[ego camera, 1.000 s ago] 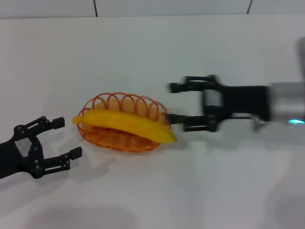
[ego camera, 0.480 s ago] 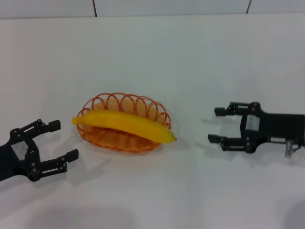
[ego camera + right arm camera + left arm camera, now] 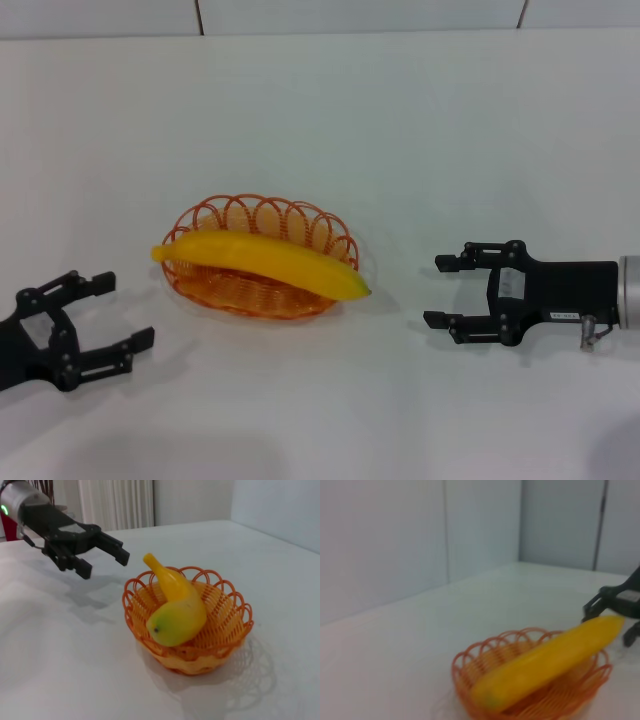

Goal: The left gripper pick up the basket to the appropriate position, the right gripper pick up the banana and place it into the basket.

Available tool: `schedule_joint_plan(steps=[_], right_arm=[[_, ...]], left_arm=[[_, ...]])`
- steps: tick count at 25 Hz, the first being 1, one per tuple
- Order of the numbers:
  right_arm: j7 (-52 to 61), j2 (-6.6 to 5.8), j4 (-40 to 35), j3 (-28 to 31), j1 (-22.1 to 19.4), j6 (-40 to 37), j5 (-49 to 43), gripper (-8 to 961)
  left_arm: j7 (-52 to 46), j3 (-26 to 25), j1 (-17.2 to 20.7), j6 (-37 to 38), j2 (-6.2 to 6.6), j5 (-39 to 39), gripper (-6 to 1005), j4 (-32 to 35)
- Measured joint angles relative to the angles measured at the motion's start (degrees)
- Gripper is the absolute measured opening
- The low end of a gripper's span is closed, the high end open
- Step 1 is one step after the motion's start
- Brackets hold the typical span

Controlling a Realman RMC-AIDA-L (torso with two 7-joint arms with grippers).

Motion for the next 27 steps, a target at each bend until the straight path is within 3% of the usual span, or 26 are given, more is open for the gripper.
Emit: schedule_joint_plan(steps=[27], right_arm=[[0.3,0.05,0.0,0.5,1.0,-1.6,1.6,740]], left_arm=[[0.0,-0.4,-0.9,-0.7,0.02,0.1,892,0.0]])
